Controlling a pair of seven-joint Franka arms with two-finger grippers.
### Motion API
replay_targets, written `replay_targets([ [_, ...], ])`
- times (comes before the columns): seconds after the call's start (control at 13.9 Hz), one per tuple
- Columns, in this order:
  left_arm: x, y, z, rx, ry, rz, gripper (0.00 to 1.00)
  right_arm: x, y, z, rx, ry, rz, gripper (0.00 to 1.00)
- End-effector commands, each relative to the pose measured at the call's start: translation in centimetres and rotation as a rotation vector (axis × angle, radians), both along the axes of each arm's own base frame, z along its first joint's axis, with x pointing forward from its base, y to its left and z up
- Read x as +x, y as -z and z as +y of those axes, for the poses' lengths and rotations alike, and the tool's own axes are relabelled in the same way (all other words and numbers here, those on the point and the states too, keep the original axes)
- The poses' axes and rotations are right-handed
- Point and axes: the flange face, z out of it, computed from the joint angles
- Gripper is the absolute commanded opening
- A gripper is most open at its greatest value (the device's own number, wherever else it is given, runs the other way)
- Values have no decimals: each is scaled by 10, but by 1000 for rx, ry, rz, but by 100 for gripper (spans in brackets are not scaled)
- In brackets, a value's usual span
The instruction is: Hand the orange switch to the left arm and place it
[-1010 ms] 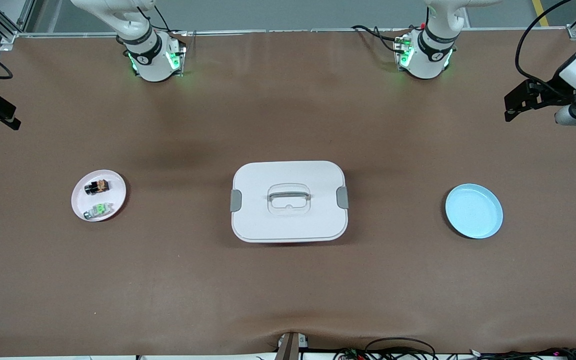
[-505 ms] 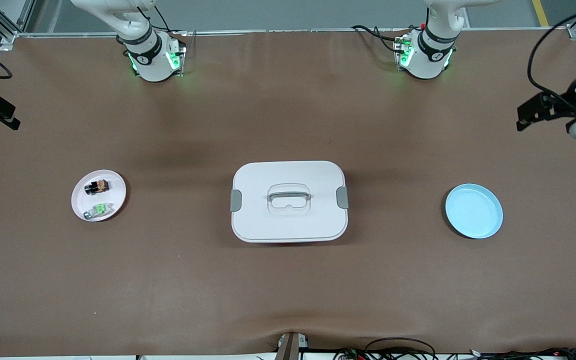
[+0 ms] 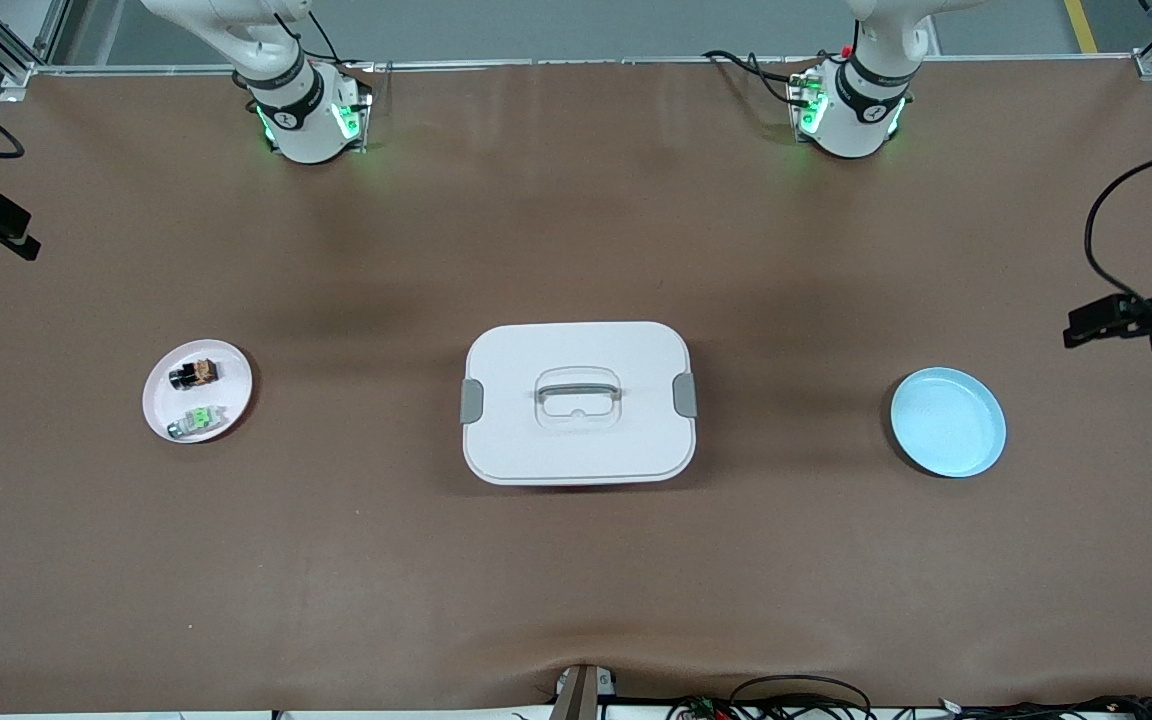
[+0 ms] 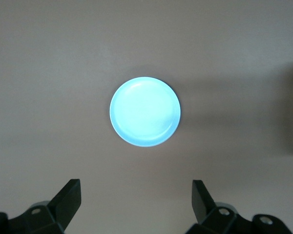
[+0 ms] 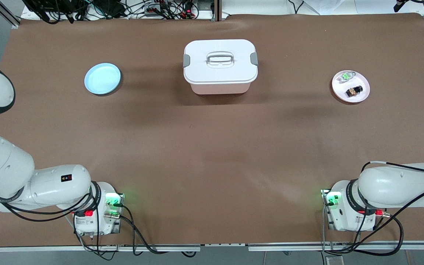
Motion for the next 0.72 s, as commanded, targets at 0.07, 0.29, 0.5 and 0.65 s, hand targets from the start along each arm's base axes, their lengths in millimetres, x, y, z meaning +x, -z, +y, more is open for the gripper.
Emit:
replay_targets([
  [0.07, 2, 41, 3, 0, 7, -22, 100, 10, 11, 1, 10, -13, 35, 100],
  [0.29, 3, 73, 16, -1, -11, -32, 100, 15, 42, -1, 19, -13, 125, 100],
  [0.5, 11, 102, 34, -9, -36, -27, 100, 19, 90, -7, 23, -5, 188, 100],
  [0.65, 16, 122, 42, -16, -48, -27, 100, 17, 130, -17, 24, 12, 191, 100],
])
